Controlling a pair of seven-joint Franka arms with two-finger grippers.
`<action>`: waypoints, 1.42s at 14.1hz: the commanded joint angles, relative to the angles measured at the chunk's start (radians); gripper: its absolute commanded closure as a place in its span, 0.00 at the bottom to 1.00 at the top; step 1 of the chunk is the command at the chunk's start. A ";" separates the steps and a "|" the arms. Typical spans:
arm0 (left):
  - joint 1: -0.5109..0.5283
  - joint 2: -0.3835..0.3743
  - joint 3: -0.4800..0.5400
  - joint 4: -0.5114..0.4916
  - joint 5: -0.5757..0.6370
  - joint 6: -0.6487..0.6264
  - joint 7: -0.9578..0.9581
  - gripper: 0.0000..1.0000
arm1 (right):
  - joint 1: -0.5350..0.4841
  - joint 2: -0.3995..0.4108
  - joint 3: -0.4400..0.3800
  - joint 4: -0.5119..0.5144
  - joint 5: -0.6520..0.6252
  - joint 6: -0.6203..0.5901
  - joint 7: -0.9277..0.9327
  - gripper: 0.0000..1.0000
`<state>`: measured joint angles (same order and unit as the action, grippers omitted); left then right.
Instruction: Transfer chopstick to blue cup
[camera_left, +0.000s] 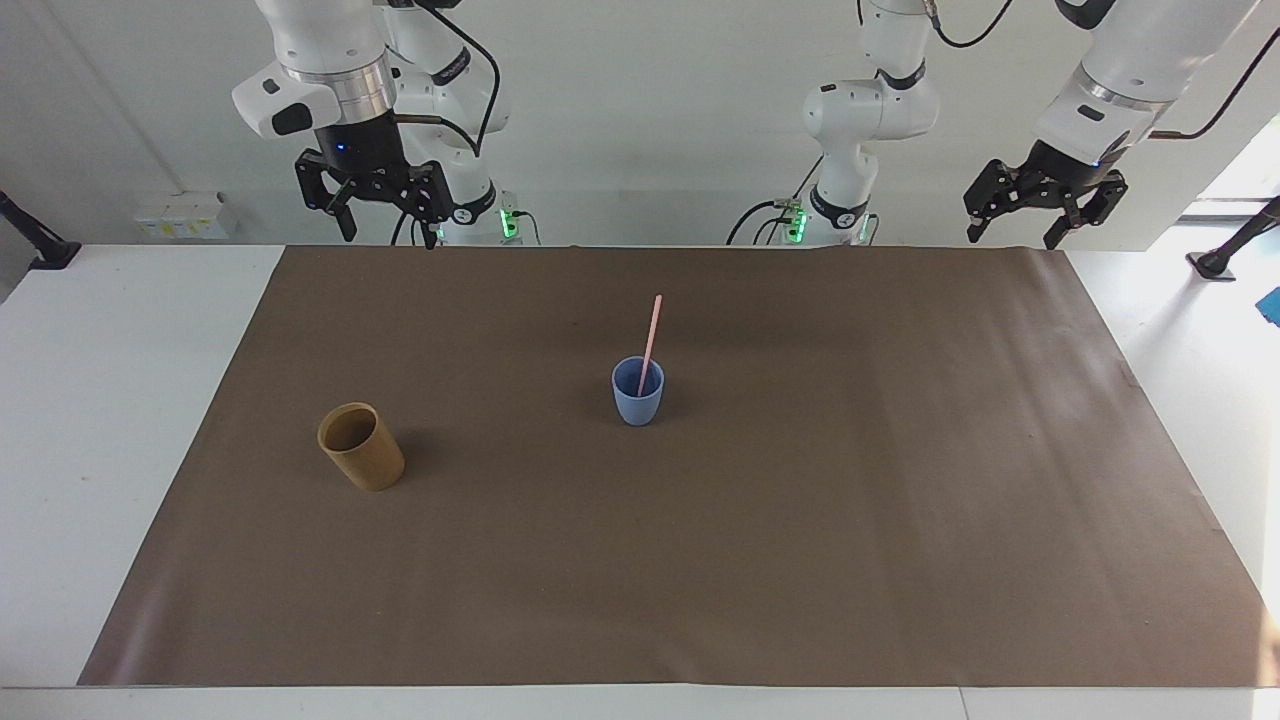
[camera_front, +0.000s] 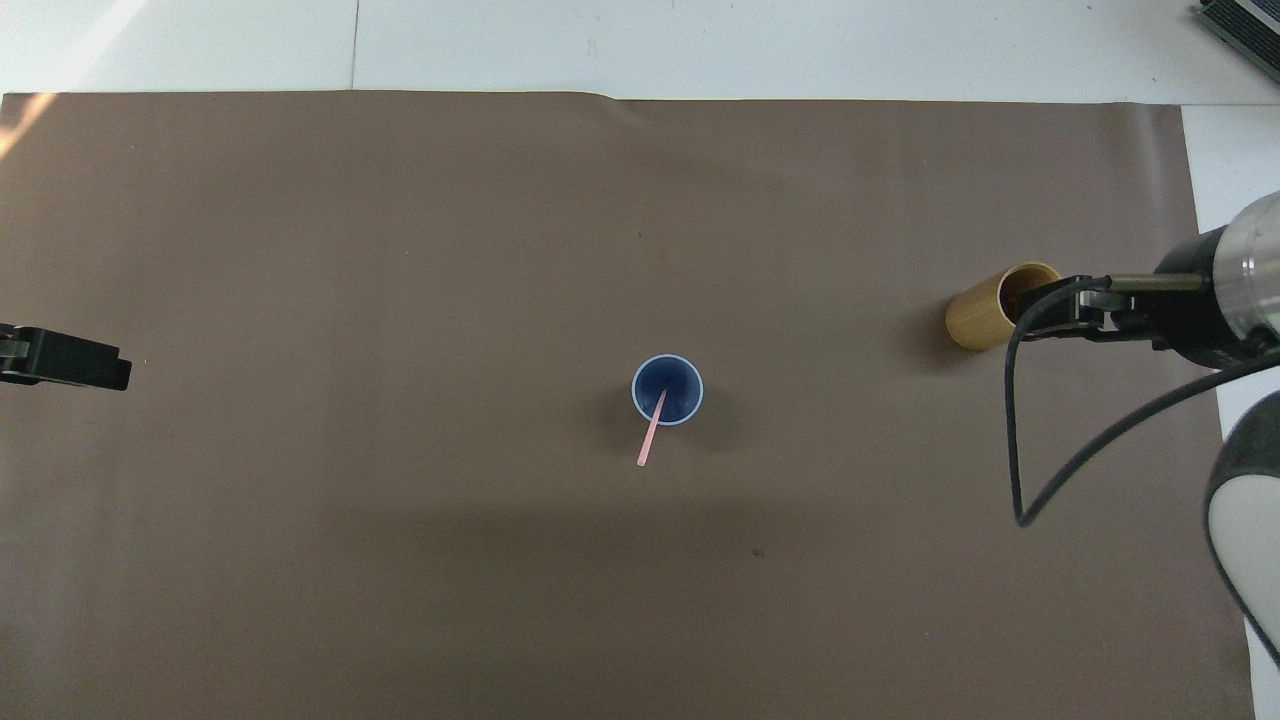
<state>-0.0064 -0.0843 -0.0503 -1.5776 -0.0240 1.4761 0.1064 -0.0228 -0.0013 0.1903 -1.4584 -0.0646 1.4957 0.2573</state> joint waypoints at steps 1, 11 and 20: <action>0.017 -0.011 -0.009 -0.009 -0.010 0.006 0.002 0.00 | -0.022 0.032 0.011 0.046 0.008 -0.034 -0.059 0.00; 0.017 -0.011 -0.009 -0.009 -0.010 0.006 0.002 0.00 | -0.051 0.015 0.008 0.007 0.071 -0.006 -0.096 0.00; 0.017 -0.011 -0.009 -0.009 -0.010 0.006 0.002 0.00 | 0.006 -0.061 -0.066 -0.112 0.068 0.047 -0.099 0.00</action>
<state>-0.0064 -0.0844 -0.0504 -1.5776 -0.0240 1.4761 0.1064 -0.0201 0.0096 0.1383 -1.4653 -0.0144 1.5036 0.1882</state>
